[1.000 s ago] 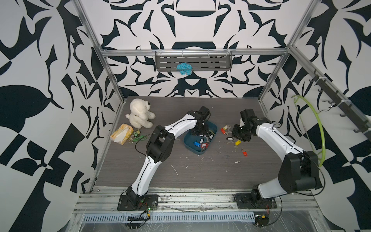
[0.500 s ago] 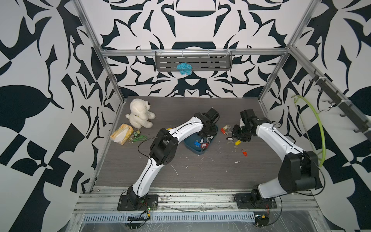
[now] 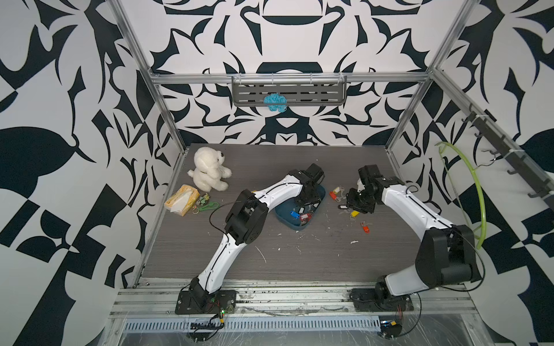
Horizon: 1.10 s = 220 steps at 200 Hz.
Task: Take the keys out of the storage box
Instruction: Pick up the key from the storage box.
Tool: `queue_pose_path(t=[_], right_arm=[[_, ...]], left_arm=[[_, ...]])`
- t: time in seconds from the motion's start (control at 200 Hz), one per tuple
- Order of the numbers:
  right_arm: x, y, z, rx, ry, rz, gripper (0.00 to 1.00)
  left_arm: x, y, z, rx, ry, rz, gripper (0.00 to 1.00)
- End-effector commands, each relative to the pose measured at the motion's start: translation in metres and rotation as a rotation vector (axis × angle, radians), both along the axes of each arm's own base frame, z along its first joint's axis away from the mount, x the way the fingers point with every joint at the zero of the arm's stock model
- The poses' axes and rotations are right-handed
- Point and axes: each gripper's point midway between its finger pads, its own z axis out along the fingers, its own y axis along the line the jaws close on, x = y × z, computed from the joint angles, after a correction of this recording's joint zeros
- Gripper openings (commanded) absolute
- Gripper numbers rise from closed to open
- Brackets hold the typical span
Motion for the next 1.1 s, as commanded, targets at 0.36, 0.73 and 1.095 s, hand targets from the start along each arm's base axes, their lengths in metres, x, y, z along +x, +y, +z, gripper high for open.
queue_pose_path(t=[0.36,0.73,1.095], right_arm=[[-0.006,0.001,0.002,0.004,-0.009,0.012,0.33],[-0.007,0.003,-0.001,0.006,-0.004,0.013,0.33],[-0.009,0.002,-0.004,0.001,0.007,0.015,0.33]], left_arm=[[0.012,0.023,0.008,0.176,-0.102,-0.251,0.47],[0.009,0.021,0.008,0.244,-0.148,-0.476,0.46],[0.003,0.009,-0.005,0.296,-0.154,-0.583,0.46]])
